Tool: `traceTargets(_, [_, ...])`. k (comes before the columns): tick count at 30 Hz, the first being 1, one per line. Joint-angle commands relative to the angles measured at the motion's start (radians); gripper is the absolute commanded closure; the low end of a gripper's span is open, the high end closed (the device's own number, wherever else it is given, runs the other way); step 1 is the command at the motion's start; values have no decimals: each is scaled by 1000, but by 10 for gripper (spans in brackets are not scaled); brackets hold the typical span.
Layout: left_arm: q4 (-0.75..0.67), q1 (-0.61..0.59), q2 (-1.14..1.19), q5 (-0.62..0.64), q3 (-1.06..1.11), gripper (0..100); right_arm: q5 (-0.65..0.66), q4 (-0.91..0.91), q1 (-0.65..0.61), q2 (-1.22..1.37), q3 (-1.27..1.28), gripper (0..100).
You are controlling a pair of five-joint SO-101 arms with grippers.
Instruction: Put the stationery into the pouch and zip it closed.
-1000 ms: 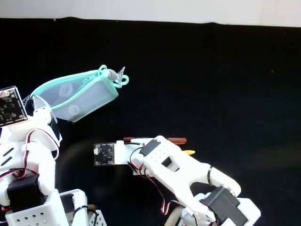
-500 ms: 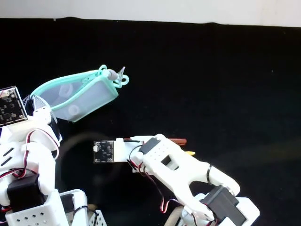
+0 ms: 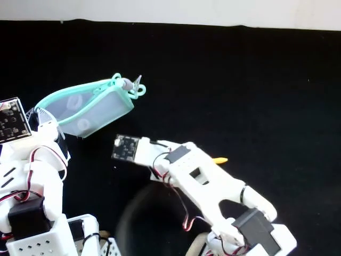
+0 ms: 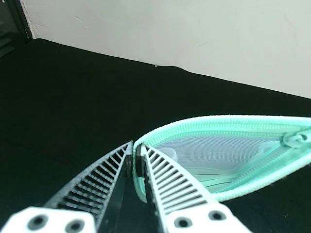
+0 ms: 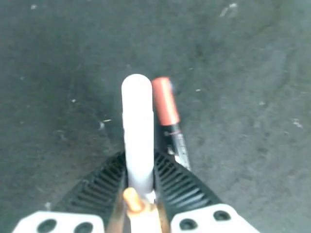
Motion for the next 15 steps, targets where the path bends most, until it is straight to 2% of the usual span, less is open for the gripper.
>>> traceTargets(1, [12,-2,10,3,21,993,-15,-8,48,-58,-45,991])
traceTargets(4, [12,-2,10,3,21,993,-20,18,77,-82,-56,991])
traceTargets(8, [9,-2,10,3,21,993,-112,18,116,-127,-87,991])
traceTargets(15, [9,-2,10,3,21,993,-354,18,170,-180,-199,991])
